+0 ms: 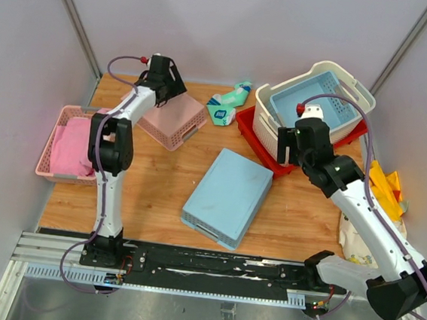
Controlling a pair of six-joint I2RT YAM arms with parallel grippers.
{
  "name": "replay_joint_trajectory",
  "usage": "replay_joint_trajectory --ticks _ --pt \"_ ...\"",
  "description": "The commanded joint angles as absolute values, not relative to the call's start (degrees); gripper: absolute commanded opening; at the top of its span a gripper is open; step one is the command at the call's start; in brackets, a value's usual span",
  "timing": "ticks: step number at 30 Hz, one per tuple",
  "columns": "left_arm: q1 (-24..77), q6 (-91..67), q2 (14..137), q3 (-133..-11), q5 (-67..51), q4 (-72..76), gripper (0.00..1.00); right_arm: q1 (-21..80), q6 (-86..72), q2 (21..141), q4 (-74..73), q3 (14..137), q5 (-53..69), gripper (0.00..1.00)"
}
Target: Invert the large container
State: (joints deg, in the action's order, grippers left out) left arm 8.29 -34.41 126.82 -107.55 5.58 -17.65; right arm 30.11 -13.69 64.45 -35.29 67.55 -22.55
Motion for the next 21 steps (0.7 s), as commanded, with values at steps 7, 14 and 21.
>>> replay_joint_trajectory --ticks 7,14,21 --pt "18.86 -8.2 112.97 -92.37 15.91 -17.55 0.95 29.62 -16.19 65.02 -35.09 68.23 -21.37 0.82" --pt "25.66 -0.77 112.57 -87.68 27.84 -16.43 0.99 29.61 -17.02 63.27 -34.98 67.01 -20.28 0.82" --pt "26.46 -2.46 122.51 -97.11 34.77 -22.98 0.84 29.56 -17.09 60.7 -35.31 65.82 -20.85 0.82"
